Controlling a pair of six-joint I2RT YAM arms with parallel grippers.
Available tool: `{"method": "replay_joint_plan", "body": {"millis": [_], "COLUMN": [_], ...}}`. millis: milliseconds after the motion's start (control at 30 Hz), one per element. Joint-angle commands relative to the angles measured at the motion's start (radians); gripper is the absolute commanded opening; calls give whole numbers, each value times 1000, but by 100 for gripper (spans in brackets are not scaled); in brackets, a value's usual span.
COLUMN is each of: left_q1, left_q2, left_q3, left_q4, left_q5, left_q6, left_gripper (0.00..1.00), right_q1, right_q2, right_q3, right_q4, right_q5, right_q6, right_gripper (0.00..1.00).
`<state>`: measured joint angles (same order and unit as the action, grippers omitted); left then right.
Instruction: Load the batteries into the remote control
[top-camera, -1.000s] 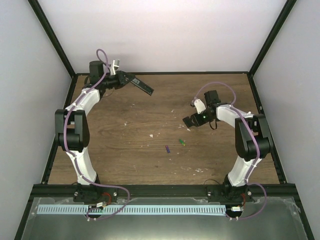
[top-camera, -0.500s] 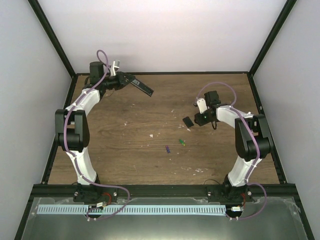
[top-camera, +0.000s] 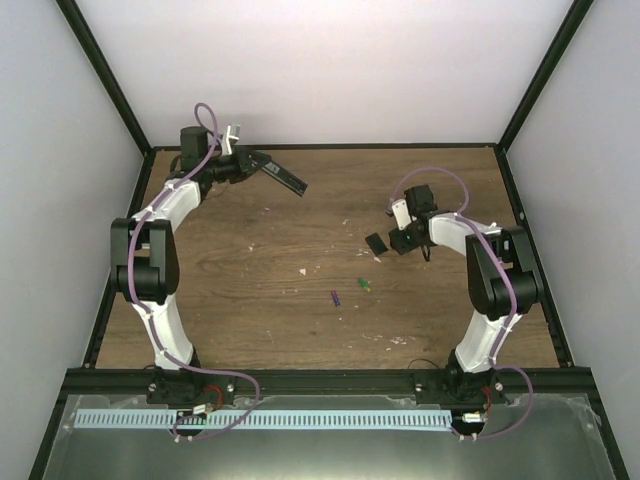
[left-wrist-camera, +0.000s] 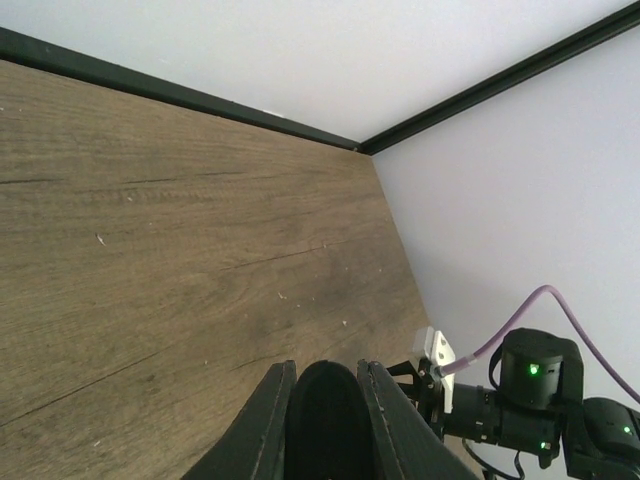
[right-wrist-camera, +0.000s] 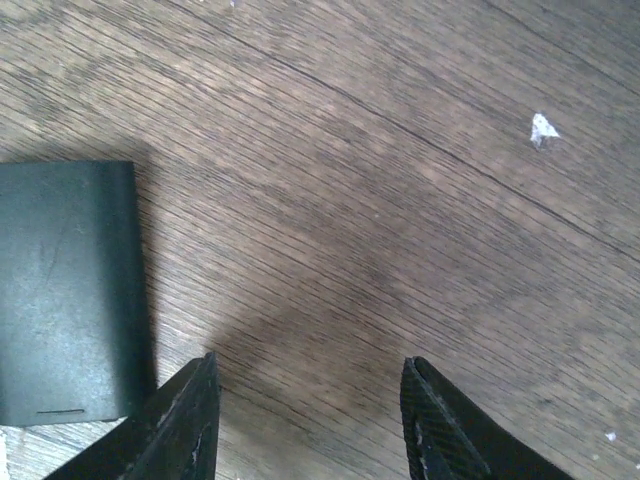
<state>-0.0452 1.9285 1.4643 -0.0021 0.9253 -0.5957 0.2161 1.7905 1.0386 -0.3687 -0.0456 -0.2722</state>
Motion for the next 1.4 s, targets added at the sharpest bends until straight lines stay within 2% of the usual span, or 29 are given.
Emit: {"method": "replay_joint_plan", "body": {"millis": [0,467,833,1367], "left_q1": [5,5,8,15], "left_q2": [-32,-67,-84,-92], "left_q3": [-15,-49,-49,-46], "left_q4": [28,22,7,-2], "left_q5": [12,6,3,-4], "left_q6": [5,19,26,29], "left_gripper": [0,0,0,0], "right_q1": [32,123,175,200], "right_q2": [21,27,97,76], "right_q3": [0,2,107,82], "right_q4": [-2,-27,-18,-29], "right_q5": [18,-43,-47,-138], "right_q6": [0,-47,-73,-123], "right_gripper": [43,44,47,57]}}
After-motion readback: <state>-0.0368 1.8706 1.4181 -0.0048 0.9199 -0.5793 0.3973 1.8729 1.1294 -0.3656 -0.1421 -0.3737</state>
